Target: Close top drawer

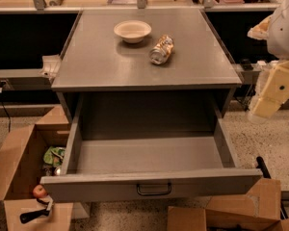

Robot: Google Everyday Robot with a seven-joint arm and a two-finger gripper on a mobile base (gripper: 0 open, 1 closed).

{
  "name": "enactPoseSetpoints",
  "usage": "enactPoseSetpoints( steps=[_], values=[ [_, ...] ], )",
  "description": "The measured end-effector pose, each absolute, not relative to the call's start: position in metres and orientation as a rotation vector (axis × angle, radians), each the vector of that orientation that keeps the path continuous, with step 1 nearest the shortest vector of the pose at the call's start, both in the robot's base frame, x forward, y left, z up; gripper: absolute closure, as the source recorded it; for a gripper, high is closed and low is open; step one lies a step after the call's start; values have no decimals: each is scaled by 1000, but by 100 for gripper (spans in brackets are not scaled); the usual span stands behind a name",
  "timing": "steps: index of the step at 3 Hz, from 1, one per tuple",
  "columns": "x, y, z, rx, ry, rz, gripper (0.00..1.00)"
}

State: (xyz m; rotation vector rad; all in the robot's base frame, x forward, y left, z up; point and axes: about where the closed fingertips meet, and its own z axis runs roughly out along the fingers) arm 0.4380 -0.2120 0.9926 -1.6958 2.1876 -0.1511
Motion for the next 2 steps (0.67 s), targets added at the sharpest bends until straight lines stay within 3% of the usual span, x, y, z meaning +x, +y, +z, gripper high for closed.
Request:
enactPoseSetpoints(
  steps=[1, 2],
  values=[
    [438, -212, 993, -1696, 2186, -152, 0],
    [428, -206, 967, -1734, 2182, -104, 16]
  ],
)
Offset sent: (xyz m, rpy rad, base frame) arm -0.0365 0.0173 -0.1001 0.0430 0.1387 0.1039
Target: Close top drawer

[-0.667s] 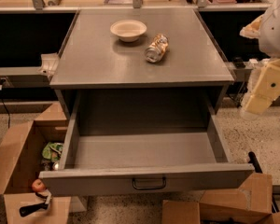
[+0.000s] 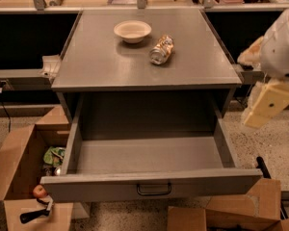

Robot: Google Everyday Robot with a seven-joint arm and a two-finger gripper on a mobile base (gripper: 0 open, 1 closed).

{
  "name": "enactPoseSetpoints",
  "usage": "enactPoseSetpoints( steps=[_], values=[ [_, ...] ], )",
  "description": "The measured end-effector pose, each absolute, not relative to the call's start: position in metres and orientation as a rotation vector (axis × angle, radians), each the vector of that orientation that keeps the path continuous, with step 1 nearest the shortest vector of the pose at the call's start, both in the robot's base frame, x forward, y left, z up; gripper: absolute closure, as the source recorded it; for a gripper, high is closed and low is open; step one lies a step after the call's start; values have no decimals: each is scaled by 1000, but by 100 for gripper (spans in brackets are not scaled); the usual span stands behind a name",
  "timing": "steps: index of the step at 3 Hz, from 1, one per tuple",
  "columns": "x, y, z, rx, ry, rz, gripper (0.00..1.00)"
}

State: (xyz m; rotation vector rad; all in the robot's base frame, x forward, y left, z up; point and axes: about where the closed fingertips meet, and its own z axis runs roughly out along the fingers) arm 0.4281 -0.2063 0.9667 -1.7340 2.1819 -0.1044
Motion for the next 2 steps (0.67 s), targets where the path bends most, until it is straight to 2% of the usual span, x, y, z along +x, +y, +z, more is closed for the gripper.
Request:
enactPoseSetpoints(
  steps=[2],
  values=[
    [391, -165, 872, -1863, 2200, 125, 63]
  ],
)
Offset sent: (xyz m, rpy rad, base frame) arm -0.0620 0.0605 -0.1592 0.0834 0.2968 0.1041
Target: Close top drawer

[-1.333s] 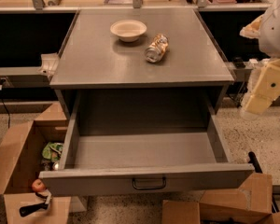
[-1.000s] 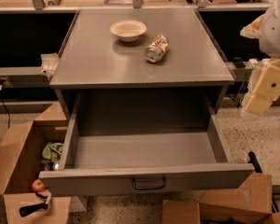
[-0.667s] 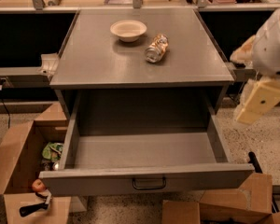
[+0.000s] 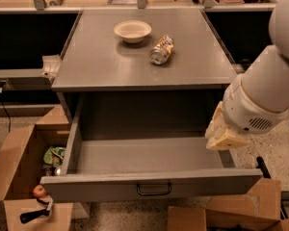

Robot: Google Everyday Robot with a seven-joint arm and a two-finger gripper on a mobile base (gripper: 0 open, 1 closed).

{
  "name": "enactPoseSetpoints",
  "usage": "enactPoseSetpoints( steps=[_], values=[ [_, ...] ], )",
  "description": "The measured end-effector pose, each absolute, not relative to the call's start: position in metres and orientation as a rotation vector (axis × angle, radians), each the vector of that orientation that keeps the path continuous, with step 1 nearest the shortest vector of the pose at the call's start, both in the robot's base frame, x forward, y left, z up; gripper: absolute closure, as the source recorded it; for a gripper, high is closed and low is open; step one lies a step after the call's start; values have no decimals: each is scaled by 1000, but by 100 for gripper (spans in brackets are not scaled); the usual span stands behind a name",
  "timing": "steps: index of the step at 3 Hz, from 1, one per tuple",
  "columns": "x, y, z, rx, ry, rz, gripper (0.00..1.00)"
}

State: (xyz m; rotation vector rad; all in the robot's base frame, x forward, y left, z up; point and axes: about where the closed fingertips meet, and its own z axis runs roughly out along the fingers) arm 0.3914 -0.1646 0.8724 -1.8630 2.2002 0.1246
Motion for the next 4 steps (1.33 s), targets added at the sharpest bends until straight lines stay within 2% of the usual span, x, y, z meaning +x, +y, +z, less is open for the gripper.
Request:
enactPoseSetpoints(
  steps=[1, 2, 4],
  values=[
    [367, -156, 814, -1863, 2272, 215, 86],
    [345, -159, 756, -1840, 2319, 346, 100],
    [338, -160, 728, -1867, 2327, 314, 100]
  ],
)
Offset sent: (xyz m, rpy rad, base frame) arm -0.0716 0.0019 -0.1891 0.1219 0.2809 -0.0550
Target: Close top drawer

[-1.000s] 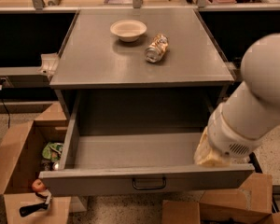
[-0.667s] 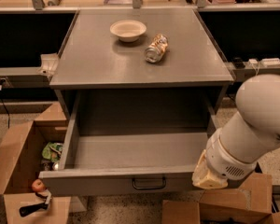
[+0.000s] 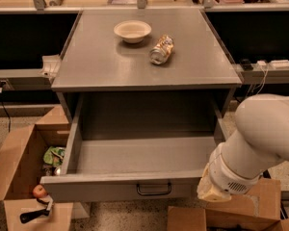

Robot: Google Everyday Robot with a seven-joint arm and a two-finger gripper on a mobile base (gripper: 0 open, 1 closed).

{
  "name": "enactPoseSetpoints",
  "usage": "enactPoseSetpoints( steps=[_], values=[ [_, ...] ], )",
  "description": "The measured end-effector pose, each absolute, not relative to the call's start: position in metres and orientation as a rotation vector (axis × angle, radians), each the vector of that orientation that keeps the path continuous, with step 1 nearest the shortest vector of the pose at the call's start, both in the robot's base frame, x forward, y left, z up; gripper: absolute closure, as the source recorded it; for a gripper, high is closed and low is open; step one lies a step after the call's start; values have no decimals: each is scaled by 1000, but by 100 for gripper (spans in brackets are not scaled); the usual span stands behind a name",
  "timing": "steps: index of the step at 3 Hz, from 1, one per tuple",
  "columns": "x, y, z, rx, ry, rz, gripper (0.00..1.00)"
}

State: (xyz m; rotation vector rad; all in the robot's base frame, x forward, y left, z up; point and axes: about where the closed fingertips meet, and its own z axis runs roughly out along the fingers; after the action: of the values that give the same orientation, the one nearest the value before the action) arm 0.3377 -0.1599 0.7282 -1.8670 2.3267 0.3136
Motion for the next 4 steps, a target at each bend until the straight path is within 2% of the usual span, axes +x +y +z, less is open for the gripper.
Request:
enactPoseSetpoints(
  steps=[2, 4],
  values=[
    [335, -175, 650, -1857, 2307, 209, 100],
    [370, -173, 640, -1781, 2270, 122, 100]
  ],
)
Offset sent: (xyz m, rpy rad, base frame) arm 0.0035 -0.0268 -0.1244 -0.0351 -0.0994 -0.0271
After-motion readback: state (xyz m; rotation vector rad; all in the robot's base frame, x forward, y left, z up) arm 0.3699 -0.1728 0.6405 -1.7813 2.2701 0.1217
